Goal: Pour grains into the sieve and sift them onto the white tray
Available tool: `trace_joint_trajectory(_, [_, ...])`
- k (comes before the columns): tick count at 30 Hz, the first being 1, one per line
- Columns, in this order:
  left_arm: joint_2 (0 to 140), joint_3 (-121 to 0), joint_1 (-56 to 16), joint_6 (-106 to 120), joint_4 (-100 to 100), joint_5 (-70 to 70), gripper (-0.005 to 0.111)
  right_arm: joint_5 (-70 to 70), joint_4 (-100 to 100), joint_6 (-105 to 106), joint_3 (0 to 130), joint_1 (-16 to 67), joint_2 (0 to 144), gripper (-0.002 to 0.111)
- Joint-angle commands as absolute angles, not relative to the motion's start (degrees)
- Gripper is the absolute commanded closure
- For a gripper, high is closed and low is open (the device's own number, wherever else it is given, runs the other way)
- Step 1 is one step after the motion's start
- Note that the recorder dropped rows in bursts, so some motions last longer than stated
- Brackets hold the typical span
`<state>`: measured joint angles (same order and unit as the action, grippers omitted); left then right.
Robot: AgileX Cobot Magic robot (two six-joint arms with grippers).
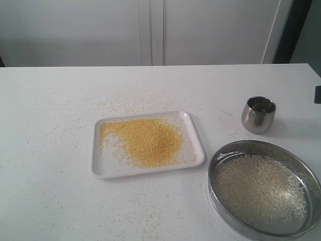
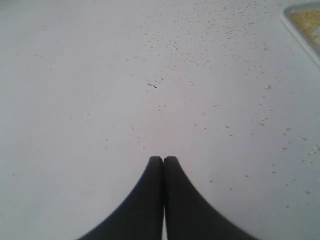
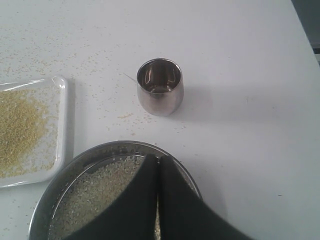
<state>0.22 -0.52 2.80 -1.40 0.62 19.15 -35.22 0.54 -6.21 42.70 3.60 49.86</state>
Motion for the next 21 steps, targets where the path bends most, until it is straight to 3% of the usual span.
trace_joint_trajectory(1, [0.0,0.0,1.6,-1.27,0.0,19.54,0.107,-34.66,0.52,-6.3,42.41,3.44,49.77,0.108])
trace_joint_trajectory(21, [0.0,0.0,1.6,-1.27,0.0,19.54,0.107,-34.66,0.4,-6.3,42.41,3.44,41.58,0.108])
